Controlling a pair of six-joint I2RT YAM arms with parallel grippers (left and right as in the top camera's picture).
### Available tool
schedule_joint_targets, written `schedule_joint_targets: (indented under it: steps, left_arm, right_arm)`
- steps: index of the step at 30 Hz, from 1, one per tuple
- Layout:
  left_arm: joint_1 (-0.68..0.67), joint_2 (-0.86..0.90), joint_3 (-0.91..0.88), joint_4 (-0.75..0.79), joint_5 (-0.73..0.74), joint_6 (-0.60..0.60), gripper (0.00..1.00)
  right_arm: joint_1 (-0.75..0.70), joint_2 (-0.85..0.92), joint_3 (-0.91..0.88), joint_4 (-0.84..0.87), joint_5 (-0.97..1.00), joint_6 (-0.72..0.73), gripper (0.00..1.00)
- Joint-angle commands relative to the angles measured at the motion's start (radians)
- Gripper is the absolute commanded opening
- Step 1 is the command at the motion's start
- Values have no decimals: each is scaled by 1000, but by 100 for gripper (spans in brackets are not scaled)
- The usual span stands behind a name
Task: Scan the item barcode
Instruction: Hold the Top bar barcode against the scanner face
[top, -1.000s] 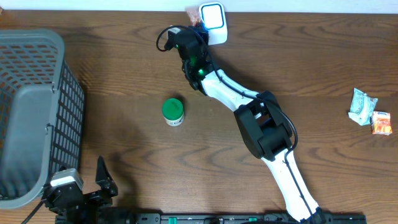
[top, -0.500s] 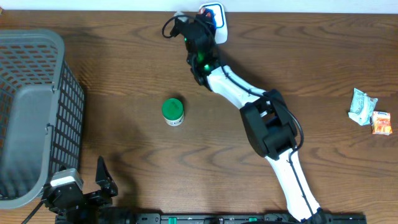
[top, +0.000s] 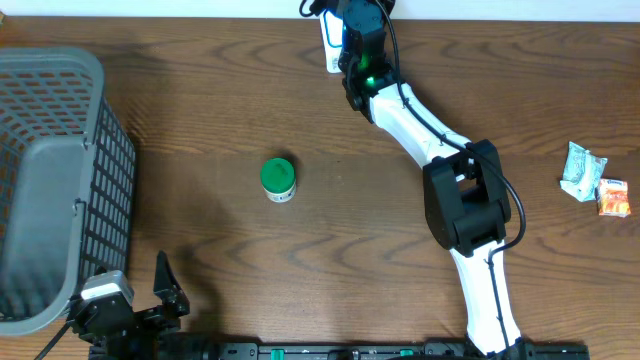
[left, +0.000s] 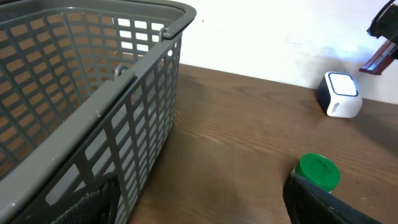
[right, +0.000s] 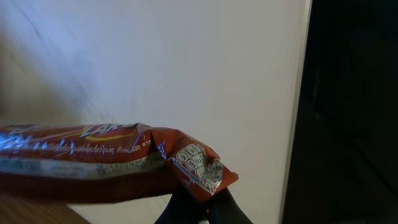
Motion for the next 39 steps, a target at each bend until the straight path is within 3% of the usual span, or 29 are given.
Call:
schedule_joint_targets:
  steps: [1,18,27,39]
  left_arm:
    - [-5,-5,0,0,-9,17,84]
    - [-5,-5,0,0,-9,17,84]
    - [-5,-5,0,0,-9,17,84]
    - [-5,-5,0,0,-9,16,84]
  right_arm:
    - [7,-21,19,-20,-76,70,1]
    - [-34,-9,19,-9,-269,104,1]
    - [-20,110,18,-13,-181,43,1]
    - [35,117,15,-313,-45,-21,1]
